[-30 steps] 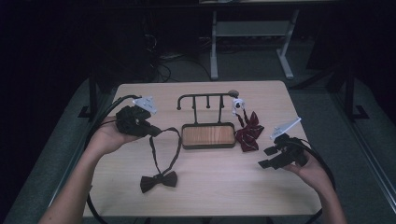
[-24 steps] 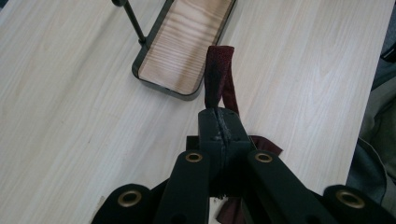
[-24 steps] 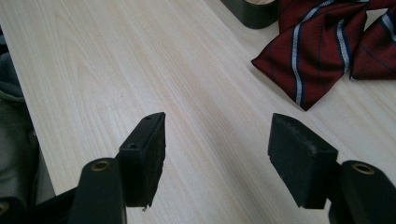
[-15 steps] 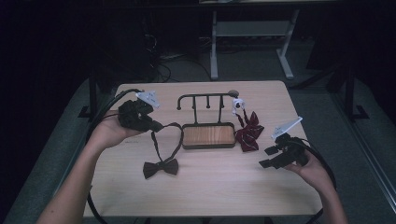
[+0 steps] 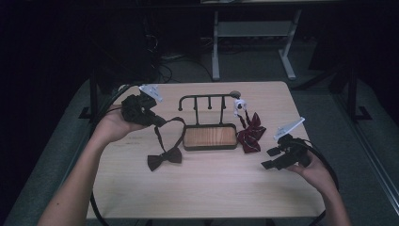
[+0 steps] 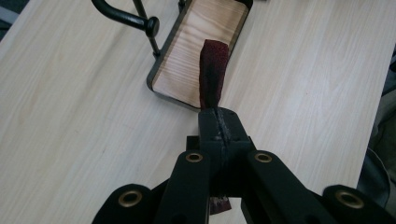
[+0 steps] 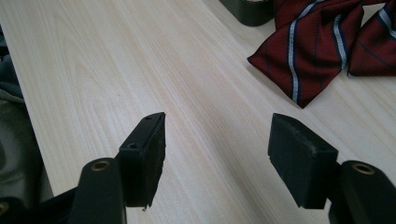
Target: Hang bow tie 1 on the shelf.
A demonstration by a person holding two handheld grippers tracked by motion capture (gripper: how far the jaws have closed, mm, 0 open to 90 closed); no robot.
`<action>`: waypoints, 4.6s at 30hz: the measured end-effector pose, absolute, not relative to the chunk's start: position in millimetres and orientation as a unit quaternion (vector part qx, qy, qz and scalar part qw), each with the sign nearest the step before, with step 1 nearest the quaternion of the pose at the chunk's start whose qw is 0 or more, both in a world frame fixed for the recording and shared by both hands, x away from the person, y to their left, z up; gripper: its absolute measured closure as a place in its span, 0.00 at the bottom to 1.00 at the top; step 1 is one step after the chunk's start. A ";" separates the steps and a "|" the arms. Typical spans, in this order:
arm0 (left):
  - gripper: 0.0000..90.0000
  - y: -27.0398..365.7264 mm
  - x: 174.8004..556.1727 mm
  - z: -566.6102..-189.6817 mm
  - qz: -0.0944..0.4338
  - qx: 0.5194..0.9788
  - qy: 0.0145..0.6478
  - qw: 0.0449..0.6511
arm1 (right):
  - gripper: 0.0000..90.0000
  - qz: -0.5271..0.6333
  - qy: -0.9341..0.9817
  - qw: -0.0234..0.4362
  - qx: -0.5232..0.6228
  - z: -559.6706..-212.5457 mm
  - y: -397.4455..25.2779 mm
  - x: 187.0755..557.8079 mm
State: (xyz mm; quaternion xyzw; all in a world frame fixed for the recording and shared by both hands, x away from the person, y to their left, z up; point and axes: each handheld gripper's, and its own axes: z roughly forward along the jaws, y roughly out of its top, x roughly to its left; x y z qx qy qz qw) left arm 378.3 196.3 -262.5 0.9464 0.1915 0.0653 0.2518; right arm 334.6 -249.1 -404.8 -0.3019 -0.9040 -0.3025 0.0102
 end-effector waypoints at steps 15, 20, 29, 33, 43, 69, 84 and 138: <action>1.00 193.8 390.6 -250.2 0.071 0.946 0.197 0.249 | 0.40 -0.299 -0.904 0.009 -0.306 -402.1 -248.4 332.5; 1.00 192.3 392.5 -245.0 0.078 0.946 0.196 0.248 | 0.40 -0.300 -0.904 0.007 -0.304 -400.9 -247.5 331.8; 1.00 189.6 403.4 -236.6 0.086 0.943 0.207 0.246 | 0.40 -0.301 -0.905 0.003 -0.302 -399.7 -248.1 331.7; 1.00 188.8 408.7 -235.9 0.088 0.942 0.214 0.242 | 0.41 -0.301 -0.905 0.004 -0.301 -399.9 -247.9 331.6; 1.00 187.8 424.2 -243.8 0.085 0.941 0.235 0.227 | 0.41 -0.302 -0.905 0.003 -0.300 -398.7 -248.6 330.8; 0.87 185.1 431.1 -259.4 0.089 0.944 0.252 0.195 | 0.40 -0.305 -0.903 0.002 -0.304 -396.7 -252.1 330.6; 0.80 203.8 412.0 -269.0 0.088 0.942 0.250 0.206 | 0.39 -0.304 -0.901 -0.004 -0.309 -395.3 -255.3 329.0; 0.57 241.6 358.9 -332.9 0.076 0.939 0.248 0.225 | 0.38 -0.298 -0.900 -0.006 -0.318 -396.2 -259.2 327.5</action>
